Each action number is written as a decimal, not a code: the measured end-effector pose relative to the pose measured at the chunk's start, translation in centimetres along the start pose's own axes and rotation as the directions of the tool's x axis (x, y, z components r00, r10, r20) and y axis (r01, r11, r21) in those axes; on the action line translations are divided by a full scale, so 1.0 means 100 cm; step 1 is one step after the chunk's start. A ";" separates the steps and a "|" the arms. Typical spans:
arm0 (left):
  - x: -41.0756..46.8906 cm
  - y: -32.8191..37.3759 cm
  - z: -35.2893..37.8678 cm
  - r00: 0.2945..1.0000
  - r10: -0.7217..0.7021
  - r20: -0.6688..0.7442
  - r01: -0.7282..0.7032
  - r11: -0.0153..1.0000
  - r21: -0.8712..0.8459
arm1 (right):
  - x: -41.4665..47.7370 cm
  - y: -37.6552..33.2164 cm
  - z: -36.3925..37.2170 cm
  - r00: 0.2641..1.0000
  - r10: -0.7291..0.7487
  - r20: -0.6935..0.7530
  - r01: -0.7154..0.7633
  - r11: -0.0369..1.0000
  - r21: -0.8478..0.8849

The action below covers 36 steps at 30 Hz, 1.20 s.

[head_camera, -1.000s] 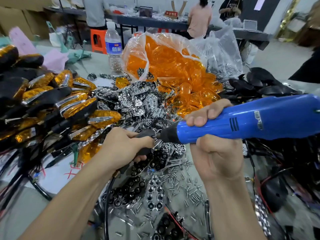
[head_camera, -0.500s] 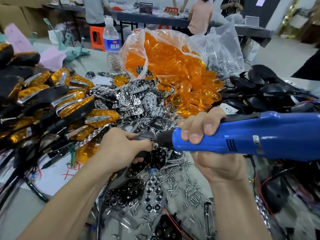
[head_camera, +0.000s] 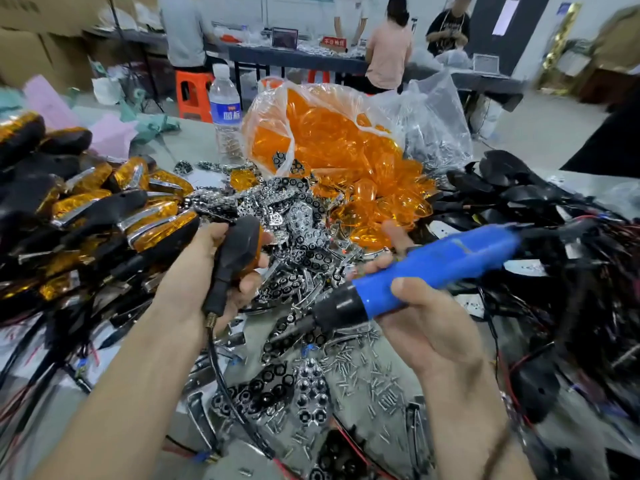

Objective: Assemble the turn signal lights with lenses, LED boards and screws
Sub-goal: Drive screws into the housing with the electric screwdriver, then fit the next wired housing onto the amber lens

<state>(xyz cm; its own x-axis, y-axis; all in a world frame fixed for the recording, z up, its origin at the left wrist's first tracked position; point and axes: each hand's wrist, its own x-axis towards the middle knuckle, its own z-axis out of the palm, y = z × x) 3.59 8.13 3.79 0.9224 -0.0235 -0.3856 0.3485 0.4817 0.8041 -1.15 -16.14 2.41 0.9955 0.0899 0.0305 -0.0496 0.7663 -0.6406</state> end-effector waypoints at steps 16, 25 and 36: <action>-0.041 0.029 -0.035 0.920 0.365 0.143 -0.388 0.899 0.201 | 0.006 0.002 0.011 0.859 -0.274 -0.432 -0.481 -0.141 -0.866; -0.031 0.078 -0.090 0.598 0.794 0.109 -0.183 0.002 0.983 | 0.001 0.004 0.044 0.906 -0.315 -0.282 -0.422 -0.627 -0.655; 0.006 0.061 -0.133 0.561 0.806 0.189 -0.145 -0.130 0.981 | -0.003 0.025 0.087 0.950 -0.186 -0.250 -0.306 -0.707 -0.638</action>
<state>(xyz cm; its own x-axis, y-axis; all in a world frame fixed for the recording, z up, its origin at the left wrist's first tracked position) 4.03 22.74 2.47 0.8295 0.2094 0.5177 -0.0150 -0.9184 0.3955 -2.32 -8.73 7.52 0.9755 -0.2156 -0.0436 -0.2175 -0.9750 -0.0457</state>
